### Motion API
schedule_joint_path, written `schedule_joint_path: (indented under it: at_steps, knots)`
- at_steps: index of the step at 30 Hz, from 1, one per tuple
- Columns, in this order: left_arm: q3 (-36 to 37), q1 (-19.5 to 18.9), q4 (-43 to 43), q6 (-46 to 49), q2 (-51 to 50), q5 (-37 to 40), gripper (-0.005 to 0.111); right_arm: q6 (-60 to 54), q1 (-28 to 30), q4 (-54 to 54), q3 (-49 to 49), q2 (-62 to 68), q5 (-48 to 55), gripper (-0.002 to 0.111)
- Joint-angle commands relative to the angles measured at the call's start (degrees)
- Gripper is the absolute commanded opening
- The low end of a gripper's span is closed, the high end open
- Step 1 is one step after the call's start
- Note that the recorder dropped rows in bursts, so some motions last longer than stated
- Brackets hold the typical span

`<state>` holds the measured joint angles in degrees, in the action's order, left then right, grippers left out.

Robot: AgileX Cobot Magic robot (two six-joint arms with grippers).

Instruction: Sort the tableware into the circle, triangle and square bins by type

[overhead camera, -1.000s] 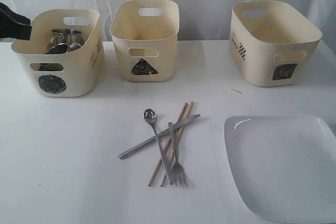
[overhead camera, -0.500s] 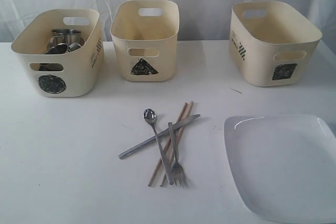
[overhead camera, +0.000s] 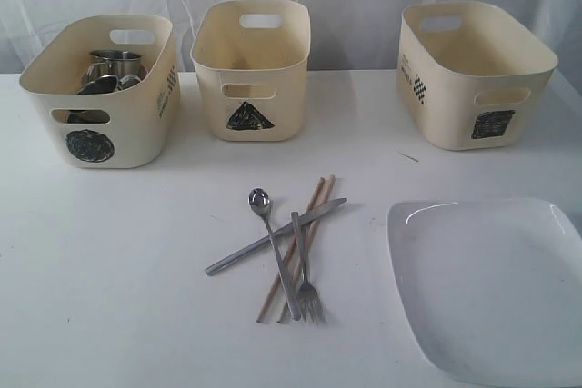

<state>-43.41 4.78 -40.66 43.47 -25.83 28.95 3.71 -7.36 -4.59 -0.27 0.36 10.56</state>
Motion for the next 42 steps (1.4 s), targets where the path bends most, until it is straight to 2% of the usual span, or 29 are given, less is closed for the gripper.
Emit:
schedule_joint_path:
  at_steps: [1,5,10,13,17,20,25,28,30,32,42]
  knots:
    - [1.15,-0.03,-0.89,-0.06,0.54,-2.3,0.0,0.01,-0.2,0.11,0.27,-0.36,-0.33,0.0]
    - [7.56,-0.03,-0.89,0.07,1.49,-9.31,0.0,0.01,-0.2,0.11,0.27,-0.36,-0.33,0.0]
    - [21.61,-0.03,-0.89,0.07,8.49,-16.95,0.0,0.01,-0.2,0.11,0.27,-0.36,-0.33,0.0]
    - [28.76,-0.03,-0.89,0.07,13.46,-17.37,0.0,0.01,-0.2,0.11,0.27,-0.36,-0.33,0.0]
    - [34.34,-0.03,-0.78,-2.44,19.06,-17.37,0.0,0.01,-0.2,0.11,0.27,-0.36,-0.33,0.0]
    - [37.87,-0.03,1.65,-8.44,22.11,-17.85,0.0,0.01,-0.2,0.11,0.27,-0.36,-0.33,0.0]
    - [42.01,-0.03,17.54,-31.42,25.0,-18.1,0.0,0.01,-0.2,0.11,0.27,-0.36,-0.33,0.0]
    - [43.41,-0.03,25.38,-39.38,25.83,-21.02,0.0,0.01,-0.2,0.11,0.27,-0.36,-0.33,0.0]
    - [43.41,-0.03,27.75,-40.99,25.83,-25.12,0.0,0.01,-0.2,0.11,0.27,-0.36,-0.33,0.0]
    - [43.41,-0.03,30.69,-41.08,25.83,-25.54,0.0,0.01,-0.2,0.11,0.27,-0.36,-0.33,0.0]
    - [43.41,-0.03,30.95,-40.55,25.83,-23.59,0.0,0.01,-0.2,0.11,0.27,-0.36,-0.33,0.0]
